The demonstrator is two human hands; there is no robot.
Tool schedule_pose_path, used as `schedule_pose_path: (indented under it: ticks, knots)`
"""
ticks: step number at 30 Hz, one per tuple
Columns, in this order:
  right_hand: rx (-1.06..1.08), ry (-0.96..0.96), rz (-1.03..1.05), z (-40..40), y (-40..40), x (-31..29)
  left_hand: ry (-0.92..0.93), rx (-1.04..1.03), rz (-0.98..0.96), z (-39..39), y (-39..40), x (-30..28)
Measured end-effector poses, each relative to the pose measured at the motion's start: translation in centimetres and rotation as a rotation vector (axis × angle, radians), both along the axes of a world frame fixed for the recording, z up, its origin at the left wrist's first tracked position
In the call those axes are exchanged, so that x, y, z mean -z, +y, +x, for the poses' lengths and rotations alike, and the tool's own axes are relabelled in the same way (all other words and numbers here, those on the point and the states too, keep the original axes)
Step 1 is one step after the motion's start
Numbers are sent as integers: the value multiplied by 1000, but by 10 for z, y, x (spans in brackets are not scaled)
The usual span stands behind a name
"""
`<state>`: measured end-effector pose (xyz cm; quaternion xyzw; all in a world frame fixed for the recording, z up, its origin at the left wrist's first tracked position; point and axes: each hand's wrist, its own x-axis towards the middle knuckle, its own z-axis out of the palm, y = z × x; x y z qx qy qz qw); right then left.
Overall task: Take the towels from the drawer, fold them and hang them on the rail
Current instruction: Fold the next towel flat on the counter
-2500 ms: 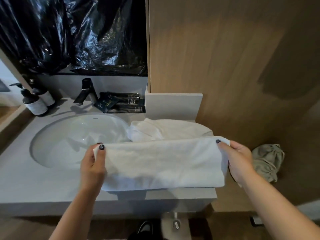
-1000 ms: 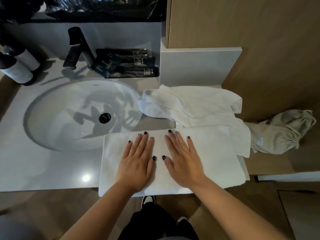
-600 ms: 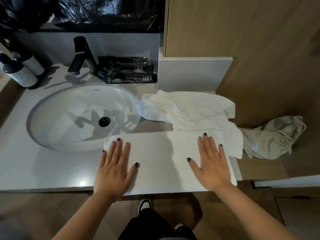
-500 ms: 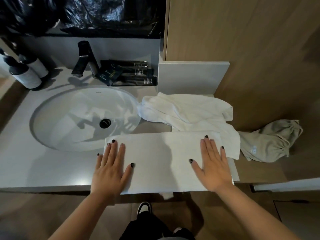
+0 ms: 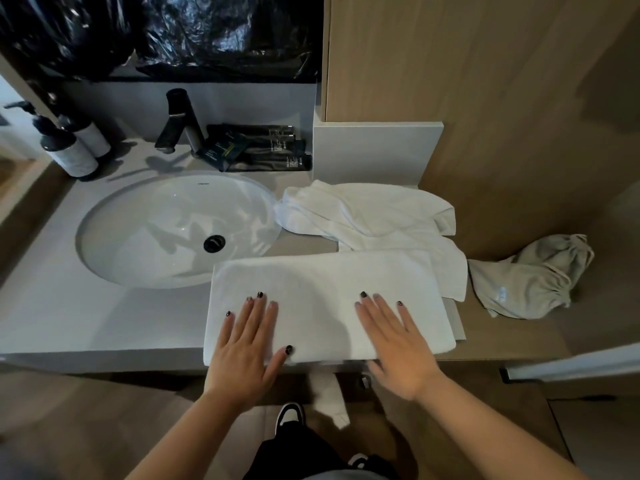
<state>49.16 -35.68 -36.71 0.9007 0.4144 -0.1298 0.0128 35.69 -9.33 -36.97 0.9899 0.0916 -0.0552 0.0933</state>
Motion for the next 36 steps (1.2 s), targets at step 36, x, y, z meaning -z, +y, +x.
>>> schedule_pose_path:
  ticks: [36]
  knots:
    - [-154, -135, -237, -10, 0, -13, 119, 362, 232, 12, -23, -38]
